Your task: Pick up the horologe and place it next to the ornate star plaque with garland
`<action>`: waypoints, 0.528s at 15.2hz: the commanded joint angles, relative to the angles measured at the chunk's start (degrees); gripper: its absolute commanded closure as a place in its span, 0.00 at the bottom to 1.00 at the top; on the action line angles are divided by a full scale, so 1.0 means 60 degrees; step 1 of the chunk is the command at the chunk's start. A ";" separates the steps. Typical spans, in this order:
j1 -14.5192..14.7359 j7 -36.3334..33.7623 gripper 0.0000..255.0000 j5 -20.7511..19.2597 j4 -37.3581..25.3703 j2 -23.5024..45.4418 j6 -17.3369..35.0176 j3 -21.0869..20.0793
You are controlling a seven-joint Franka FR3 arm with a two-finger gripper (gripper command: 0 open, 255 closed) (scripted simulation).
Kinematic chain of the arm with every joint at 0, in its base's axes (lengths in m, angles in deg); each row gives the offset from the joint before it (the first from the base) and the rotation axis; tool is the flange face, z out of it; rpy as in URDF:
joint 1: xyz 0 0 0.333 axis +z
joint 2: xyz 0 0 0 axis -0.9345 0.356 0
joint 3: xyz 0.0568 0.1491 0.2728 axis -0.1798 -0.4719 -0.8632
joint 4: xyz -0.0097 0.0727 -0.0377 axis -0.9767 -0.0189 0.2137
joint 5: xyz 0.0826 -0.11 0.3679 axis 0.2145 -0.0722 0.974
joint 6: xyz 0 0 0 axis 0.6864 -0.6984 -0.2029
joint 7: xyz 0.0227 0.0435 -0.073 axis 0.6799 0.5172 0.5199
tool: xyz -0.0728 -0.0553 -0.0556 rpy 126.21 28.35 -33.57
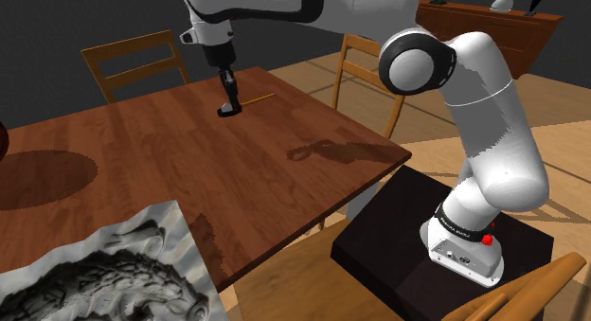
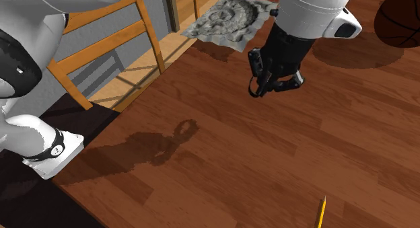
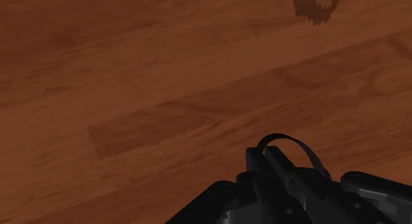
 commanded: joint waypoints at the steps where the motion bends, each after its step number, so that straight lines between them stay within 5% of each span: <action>1: 0.0168 -0.0271 1.00 0.0031 0.0525 -0.0329 0.0191 -0.0069; 8: 0.1089 -0.1574 1.00 0.0097 0.1694 -0.1017 0.0686 -0.0401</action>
